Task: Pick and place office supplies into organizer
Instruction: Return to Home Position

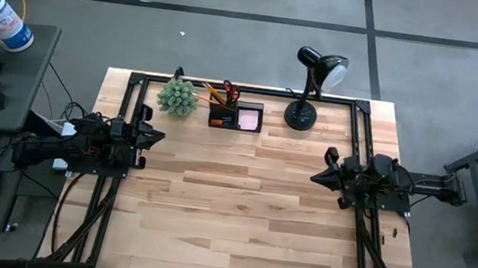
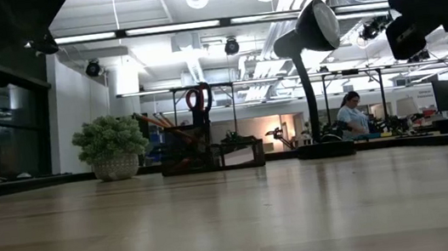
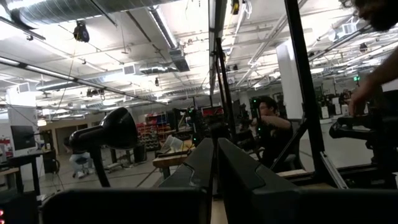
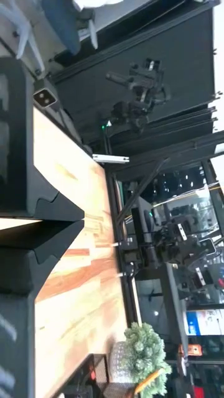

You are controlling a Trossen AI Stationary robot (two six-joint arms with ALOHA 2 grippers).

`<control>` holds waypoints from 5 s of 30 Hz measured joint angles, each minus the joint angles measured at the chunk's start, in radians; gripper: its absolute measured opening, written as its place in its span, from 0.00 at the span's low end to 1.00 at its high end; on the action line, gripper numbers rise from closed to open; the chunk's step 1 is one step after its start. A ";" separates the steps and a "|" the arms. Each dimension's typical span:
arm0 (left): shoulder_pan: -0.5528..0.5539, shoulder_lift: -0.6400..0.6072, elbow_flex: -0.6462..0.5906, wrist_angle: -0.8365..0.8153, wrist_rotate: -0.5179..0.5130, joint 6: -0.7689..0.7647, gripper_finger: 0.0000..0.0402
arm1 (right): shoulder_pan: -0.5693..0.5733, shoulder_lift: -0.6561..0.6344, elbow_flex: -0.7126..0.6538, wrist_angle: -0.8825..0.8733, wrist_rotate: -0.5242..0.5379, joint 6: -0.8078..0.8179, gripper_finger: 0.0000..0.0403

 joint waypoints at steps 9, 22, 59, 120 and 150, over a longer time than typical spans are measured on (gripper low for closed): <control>0.000 0.000 0.000 0.000 0.000 0.000 0.03 | -0.050 0.000 0.000 -0.007 0.023 -0.060 0.00; 0.000 0.000 0.000 -0.001 0.000 0.000 0.03 | -0.071 0.000 -0.001 -0.009 0.031 -0.047 0.01; 0.000 0.000 0.000 0.000 0.000 0.000 0.03 | -0.071 0.007 -0.001 -0.011 0.056 -0.041 0.01; 0.000 0.000 0.000 0.000 0.000 0.000 0.03 | -0.071 0.007 -0.002 -0.010 0.055 -0.041 0.01; 0.000 0.000 0.000 -0.001 0.000 0.000 0.03 | -0.071 0.007 -0.002 -0.010 0.055 -0.041 0.01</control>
